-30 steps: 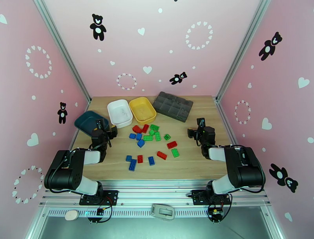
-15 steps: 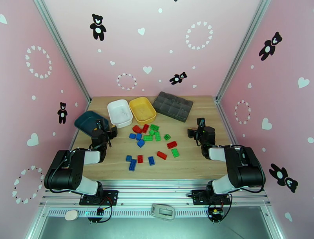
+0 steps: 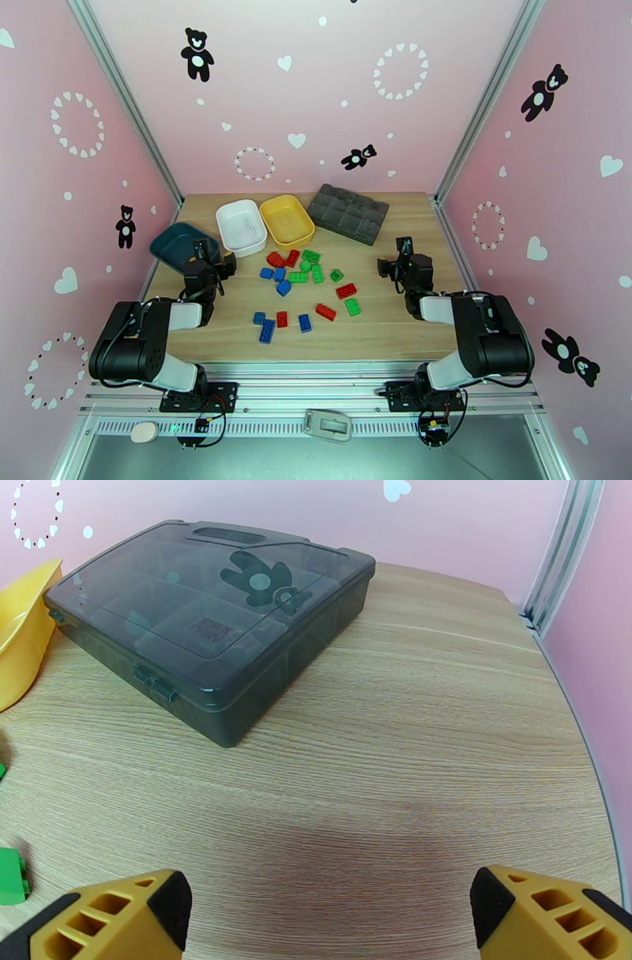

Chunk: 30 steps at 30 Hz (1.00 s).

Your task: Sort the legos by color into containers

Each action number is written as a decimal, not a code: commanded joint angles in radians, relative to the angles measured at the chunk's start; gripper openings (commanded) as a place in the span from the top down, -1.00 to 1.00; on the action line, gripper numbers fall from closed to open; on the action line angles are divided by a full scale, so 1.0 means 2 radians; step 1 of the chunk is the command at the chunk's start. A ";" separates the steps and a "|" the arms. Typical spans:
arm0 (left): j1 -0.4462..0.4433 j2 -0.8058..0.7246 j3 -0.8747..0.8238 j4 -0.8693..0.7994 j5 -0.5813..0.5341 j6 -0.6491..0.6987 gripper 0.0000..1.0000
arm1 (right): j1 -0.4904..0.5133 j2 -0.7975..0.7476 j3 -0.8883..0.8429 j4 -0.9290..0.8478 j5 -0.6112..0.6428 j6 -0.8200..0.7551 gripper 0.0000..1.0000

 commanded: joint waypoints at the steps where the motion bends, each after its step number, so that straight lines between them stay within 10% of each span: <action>1: 0.003 0.006 0.009 0.003 0.006 0.003 -0.97 | -0.002 0.004 0.004 0.003 -0.002 0.002 -0.98; 7: 0.004 0.003 0.011 -0.004 0.012 0.003 -0.97 | -0.003 -0.009 0.008 -0.014 0.025 0.016 -0.98; 15: -0.002 -0.104 0.111 -0.278 0.013 -0.023 -0.97 | -0.018 -0.132 0.086 -0.255 0.076 0.066 -0.98; 21: -0.016 -0.223 0.174 -0.480 -0.020 -0.139 -0.97 | -0.029 -0.218 0.208 -0.602 0.193 0.291 -0.98; 30: -0.011 -0.212 0.292 -0.716 0.106 -0.333 -0.97 | -0.024 -0.220 0.254 -0.735 -0.075 0.350 -0.46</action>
